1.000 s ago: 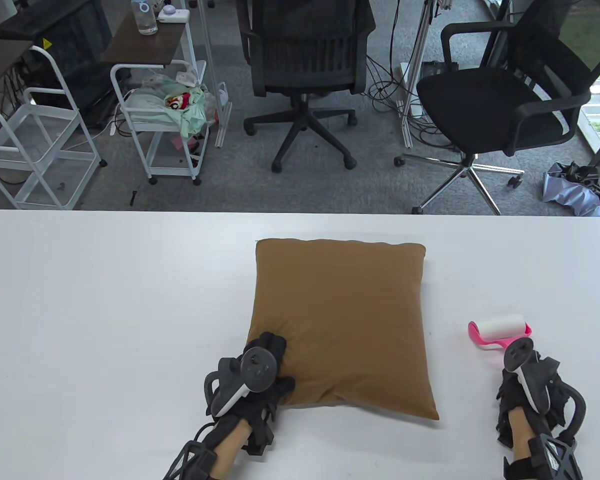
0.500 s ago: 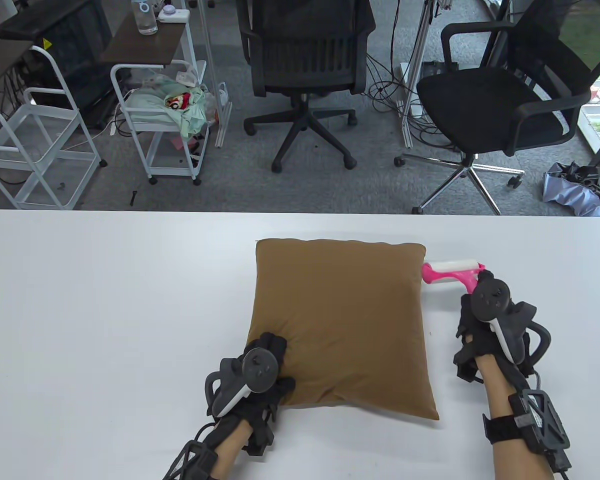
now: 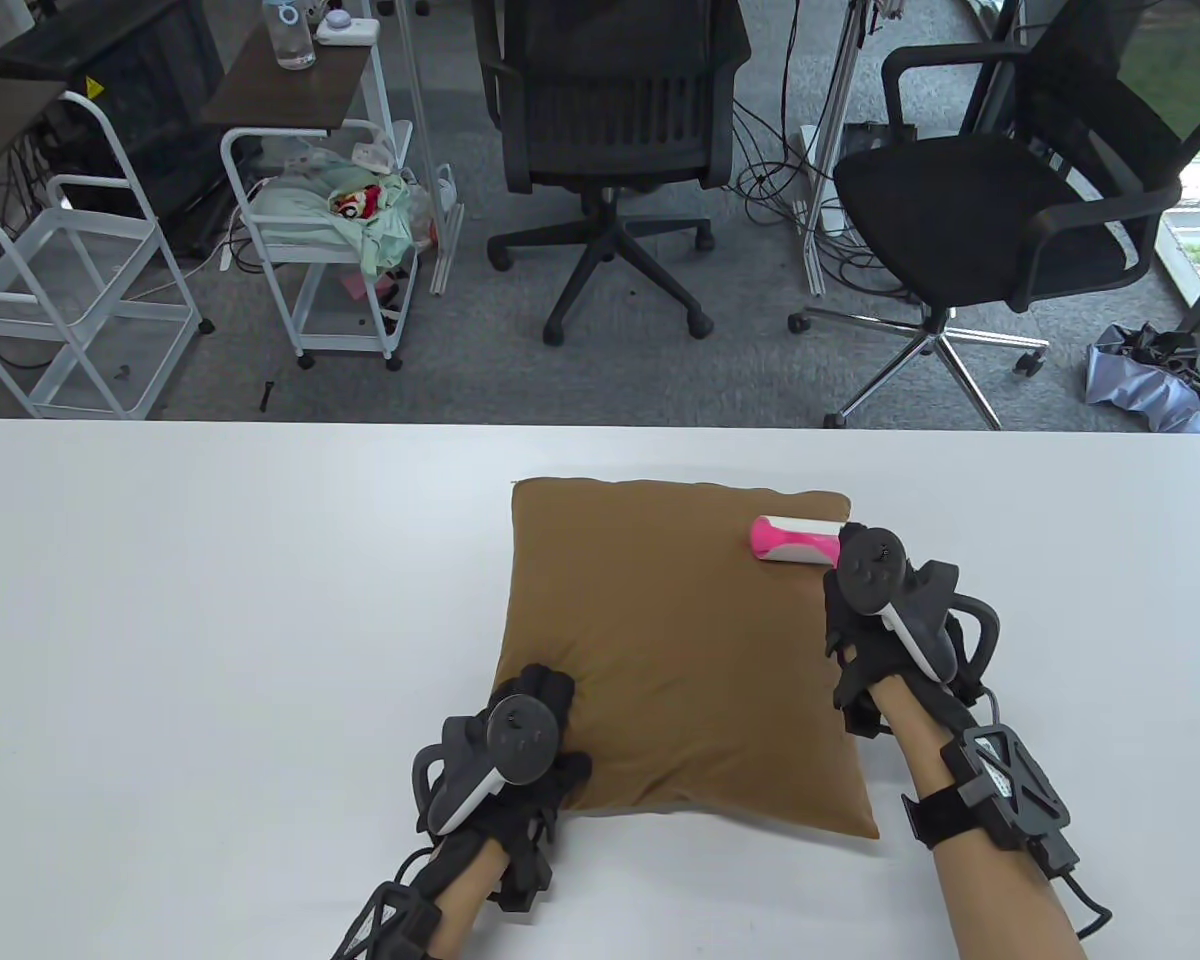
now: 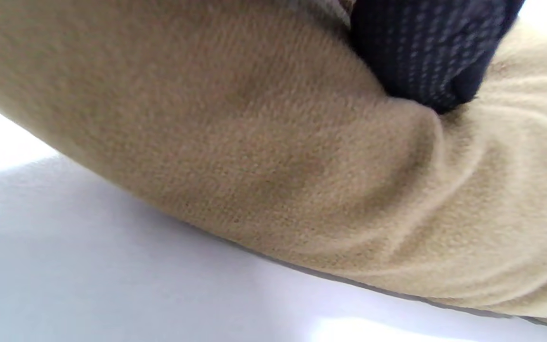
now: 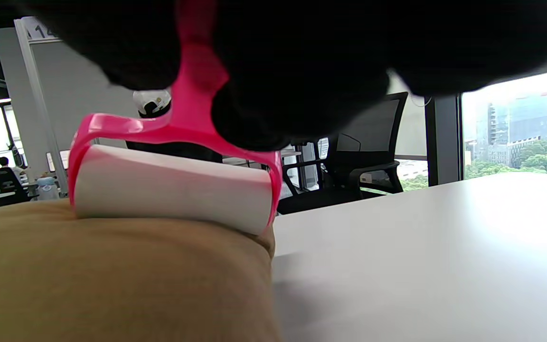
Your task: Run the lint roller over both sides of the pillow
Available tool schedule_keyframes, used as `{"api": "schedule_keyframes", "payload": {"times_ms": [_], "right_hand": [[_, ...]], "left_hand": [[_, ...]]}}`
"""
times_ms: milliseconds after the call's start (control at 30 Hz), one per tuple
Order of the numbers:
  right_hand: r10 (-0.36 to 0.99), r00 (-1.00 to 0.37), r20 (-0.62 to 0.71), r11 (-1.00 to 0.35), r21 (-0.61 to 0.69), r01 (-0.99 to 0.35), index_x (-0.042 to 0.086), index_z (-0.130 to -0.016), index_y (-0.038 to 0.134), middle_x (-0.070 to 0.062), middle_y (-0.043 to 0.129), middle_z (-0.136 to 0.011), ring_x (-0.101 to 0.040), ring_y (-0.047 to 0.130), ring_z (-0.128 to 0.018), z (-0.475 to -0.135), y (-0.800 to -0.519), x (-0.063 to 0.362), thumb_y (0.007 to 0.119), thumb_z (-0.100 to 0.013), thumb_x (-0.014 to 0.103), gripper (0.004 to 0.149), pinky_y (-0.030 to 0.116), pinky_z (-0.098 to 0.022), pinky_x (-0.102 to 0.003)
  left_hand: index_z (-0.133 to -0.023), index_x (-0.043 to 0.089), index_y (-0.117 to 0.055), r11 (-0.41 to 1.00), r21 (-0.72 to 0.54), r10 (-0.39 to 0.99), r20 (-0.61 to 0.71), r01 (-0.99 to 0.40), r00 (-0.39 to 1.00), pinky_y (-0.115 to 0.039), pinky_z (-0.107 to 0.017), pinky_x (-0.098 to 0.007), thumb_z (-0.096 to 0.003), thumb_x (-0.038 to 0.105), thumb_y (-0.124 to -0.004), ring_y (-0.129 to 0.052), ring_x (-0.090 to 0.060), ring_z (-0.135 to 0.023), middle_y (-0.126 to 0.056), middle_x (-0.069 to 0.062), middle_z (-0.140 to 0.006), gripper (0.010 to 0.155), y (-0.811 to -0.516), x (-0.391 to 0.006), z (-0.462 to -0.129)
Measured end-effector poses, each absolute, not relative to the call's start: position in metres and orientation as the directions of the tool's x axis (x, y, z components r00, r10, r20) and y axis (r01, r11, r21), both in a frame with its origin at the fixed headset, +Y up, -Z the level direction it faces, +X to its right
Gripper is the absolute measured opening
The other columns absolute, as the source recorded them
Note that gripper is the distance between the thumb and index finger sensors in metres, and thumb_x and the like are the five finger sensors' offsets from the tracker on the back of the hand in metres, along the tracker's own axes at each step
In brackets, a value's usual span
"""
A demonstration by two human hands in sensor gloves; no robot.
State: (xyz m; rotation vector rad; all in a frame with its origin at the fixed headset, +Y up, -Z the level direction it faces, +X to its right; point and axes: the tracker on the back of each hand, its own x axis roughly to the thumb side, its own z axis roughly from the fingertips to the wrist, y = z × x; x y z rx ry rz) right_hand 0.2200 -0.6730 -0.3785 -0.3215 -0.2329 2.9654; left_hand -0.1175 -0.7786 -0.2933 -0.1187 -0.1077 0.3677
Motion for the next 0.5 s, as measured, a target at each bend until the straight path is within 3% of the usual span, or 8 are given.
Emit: {"api": "schedule_keyframes", "payload": {"times_ms": [500], "right_hand": [[-0.028, -0.996, -0.084, -0.997, -0.065, 0.033, 0.028, -0.089, 0.077, -0.001, 0.109, -0.057, -0.009, 0.101, -0.006, -0.258, -0.664, 0.195, 0.080, -0.040, 0.046, 0.052, 0.091, -0.012, -0.035]], "left_hand": [[-0.106, 0.032, -0.039, 0.937, -0.143, 0.333, 0.095, -0.319, 0.938, -0.052, -0.077, -0.054, -0.0340, 0.050, -0.077, -0.048, -0.033, -0.111, -0.036, -0.003, -0.119, 0.084, -0.779, -0.116, -0.294]]}}
